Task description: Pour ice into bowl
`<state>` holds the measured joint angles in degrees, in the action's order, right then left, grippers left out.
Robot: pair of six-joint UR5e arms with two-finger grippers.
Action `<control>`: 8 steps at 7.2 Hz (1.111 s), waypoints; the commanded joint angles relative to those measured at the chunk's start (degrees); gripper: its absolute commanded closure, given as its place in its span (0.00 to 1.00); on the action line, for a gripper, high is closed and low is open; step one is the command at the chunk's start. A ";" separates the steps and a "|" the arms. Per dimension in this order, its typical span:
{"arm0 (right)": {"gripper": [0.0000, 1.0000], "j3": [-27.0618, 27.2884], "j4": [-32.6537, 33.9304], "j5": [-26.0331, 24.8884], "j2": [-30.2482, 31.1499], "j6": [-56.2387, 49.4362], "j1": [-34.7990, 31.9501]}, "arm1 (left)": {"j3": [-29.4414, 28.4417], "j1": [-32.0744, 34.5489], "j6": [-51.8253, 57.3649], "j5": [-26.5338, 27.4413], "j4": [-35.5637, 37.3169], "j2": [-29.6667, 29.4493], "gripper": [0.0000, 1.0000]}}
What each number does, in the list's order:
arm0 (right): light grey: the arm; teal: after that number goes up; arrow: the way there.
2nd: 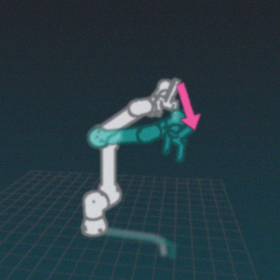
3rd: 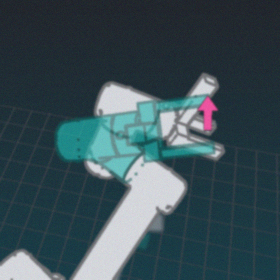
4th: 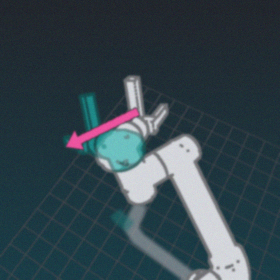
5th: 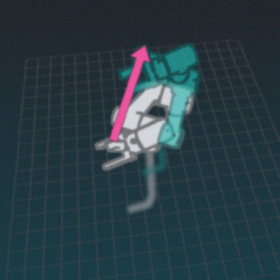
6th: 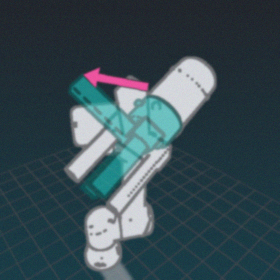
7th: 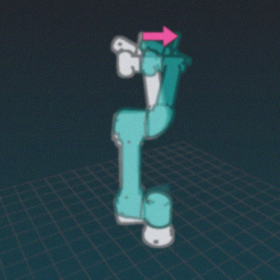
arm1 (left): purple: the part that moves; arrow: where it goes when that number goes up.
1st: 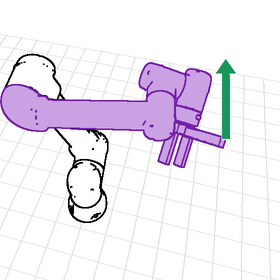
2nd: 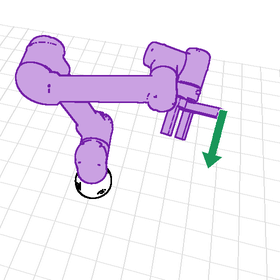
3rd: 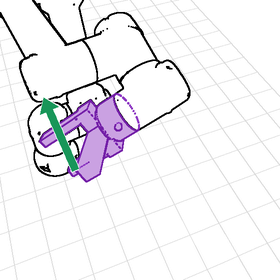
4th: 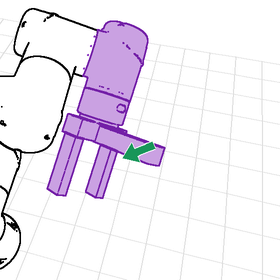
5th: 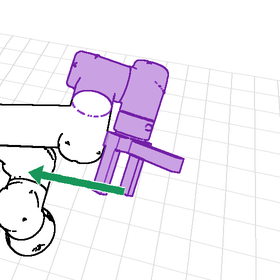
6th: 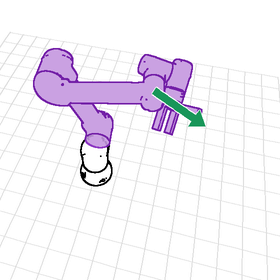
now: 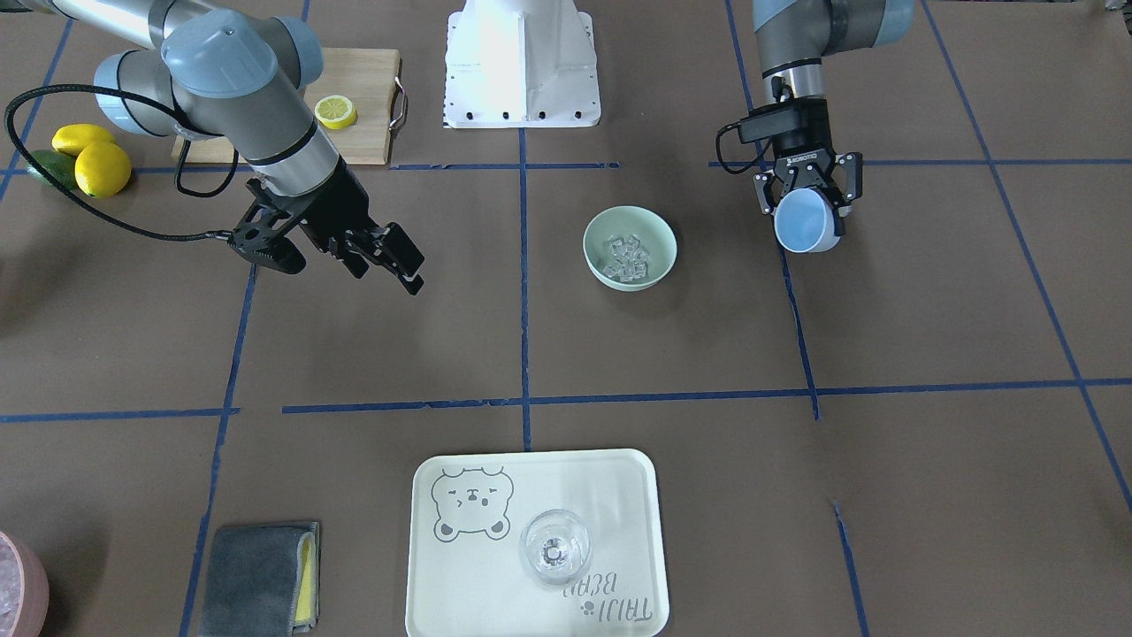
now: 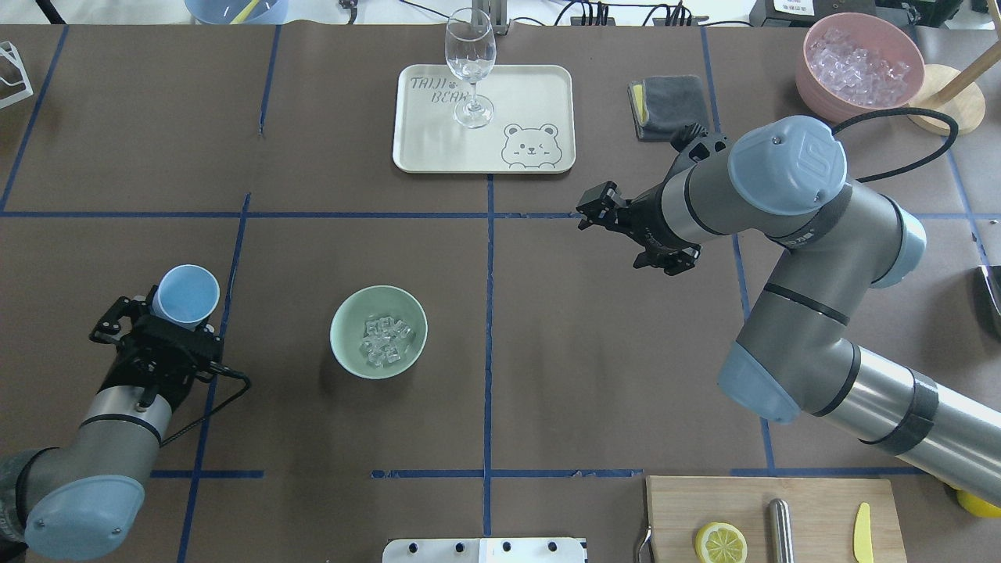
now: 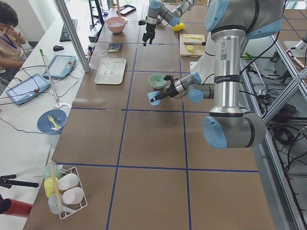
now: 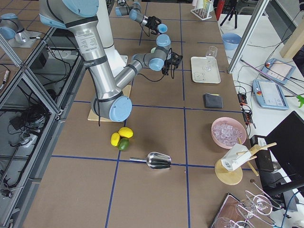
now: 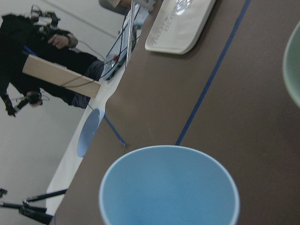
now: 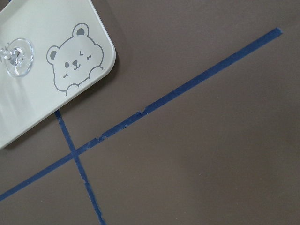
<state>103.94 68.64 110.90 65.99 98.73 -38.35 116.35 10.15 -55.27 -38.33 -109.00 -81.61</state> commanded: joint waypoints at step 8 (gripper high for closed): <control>0.00 0.21 -0.18 -0.42 -0.60 -0.73 1.96 | -27.31 1.45 -22.16 11.26 -53.43 7.96 1.00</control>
<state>103.99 68.48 110.59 65.46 97.93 -36.96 91.79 11.56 -78.65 -27.79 -159.46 -72.82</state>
